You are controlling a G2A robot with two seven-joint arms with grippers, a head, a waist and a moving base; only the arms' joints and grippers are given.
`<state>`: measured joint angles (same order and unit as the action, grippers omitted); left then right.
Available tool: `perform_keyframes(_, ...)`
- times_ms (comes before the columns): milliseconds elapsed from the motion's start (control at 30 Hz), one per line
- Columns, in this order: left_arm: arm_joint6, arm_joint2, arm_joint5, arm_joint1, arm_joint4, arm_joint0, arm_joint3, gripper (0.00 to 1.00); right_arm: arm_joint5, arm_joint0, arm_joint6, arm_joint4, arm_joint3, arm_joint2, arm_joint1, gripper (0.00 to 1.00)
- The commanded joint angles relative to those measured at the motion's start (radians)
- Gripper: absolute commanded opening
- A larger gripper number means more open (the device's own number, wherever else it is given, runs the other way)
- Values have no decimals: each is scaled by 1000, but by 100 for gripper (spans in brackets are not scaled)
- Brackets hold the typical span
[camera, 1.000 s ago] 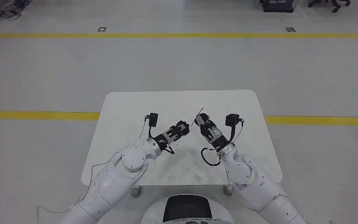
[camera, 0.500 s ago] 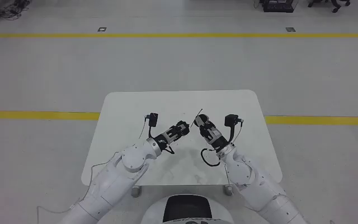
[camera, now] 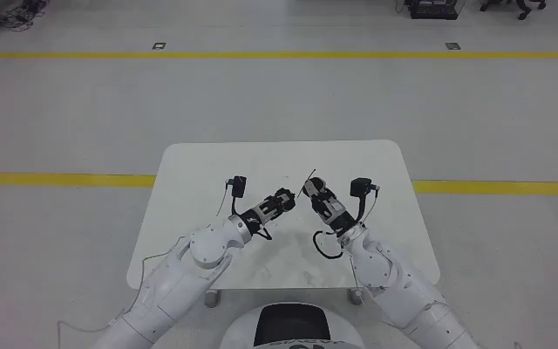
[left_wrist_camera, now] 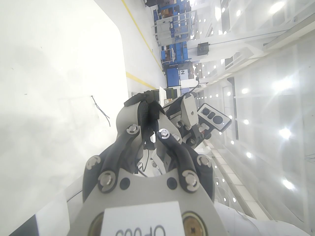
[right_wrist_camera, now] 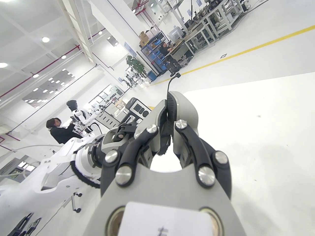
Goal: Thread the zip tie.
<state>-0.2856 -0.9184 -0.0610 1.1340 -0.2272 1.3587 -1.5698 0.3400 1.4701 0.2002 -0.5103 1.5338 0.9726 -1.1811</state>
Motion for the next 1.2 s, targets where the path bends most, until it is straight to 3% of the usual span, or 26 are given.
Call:
perform_keyframes(0,0,0,0,0,0,0,0,0,0,0,3,-2,1,0,1,0)
perform_keyframes(1167,0,0,0,0,0,0,0,0,0,-5,18,-9,-2,-7,2,0)
